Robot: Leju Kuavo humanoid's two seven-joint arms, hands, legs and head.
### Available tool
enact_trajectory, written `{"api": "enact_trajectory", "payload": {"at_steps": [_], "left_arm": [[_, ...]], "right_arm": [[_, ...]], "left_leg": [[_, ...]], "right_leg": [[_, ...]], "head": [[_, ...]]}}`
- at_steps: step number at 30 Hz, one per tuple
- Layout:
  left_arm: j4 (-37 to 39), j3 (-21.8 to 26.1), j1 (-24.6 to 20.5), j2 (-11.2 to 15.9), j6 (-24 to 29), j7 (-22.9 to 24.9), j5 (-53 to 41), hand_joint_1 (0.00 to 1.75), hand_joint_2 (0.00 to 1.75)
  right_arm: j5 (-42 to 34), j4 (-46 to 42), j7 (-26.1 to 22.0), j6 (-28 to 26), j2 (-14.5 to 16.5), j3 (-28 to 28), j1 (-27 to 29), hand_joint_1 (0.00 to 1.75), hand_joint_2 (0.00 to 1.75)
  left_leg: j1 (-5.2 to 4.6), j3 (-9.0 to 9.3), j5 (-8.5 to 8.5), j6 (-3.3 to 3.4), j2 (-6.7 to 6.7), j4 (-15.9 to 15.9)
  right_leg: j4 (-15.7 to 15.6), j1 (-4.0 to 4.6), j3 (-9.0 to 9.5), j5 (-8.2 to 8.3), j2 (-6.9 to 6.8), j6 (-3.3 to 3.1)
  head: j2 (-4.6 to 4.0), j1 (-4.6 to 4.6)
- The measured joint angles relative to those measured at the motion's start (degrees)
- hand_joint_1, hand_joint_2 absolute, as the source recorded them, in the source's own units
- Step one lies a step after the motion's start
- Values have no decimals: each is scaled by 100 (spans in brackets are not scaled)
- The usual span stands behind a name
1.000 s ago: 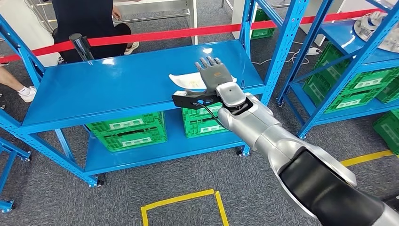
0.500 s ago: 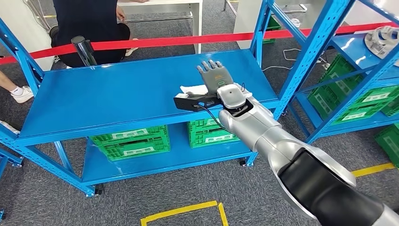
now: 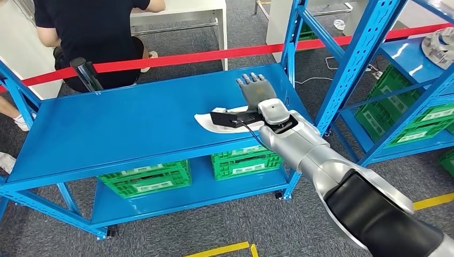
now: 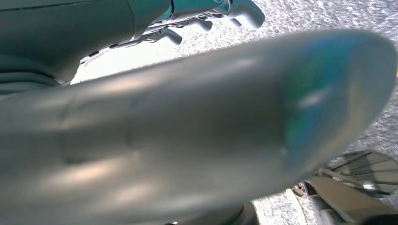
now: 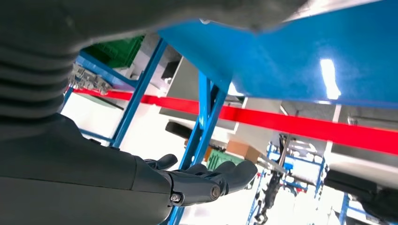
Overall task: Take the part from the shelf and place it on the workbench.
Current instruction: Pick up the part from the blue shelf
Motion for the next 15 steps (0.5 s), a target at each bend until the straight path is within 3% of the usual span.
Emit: {"api": "enact_trajectory", "payload": {"at_steps": [1,2,4,6,10,14,15], "left_arm": [[1,0,8,-1,0,0,-4,0,0],[2,0,15,1,0,-1,-8,0,0],[4,0,26,7,1,-6,-15,0,0],[5,0,26,13,1,-12,-22,0,0],[2,0,22,4,1,-40,-62,0,0],[1,0,-6,-3,1,-54,-75,0,0],[1,0,-8,-5,0,-54,-77,0,0]], "right_arm": [[-8,0,9,4,-8,1,25,0,175],[-19,1,23,9,-13,2,40,0,175],[-38,3,57,15,-22,4,61,0,175],[-53,8,78,15,-40,10,92,0,175],[-99,19,89,56,-85,37,157,0,175],[-134,32,89,117,-118,48,170,0,175],[-142,32,88,122,-119,50,175,0,175]], "left_leg": [[0,-65,40,4,0,-56],[-2,-41,206,19,0,-290],[-18,151,774,80,-2,-1042],[-45,304,1070,148,-1,-1507],[-39,414,1087,221,-8,-1564],[-63,467,1016,226,-39,-1541],[-68,468,998,239,-41,-1535]], "right_leg": [[6,1,63,-57,8,5],[12,2,132,-116,15,11],[29,7,262,-238,25,36],[29,18,335,-342,34,89],[24,27,393,-413,31,203],[37,43,432,-393,12,72],[11,39,450,-414,10,72]], "head": [[0,0],[0,1],[0,0],[0,2],[0,21],[0,52],[0,52]]}}
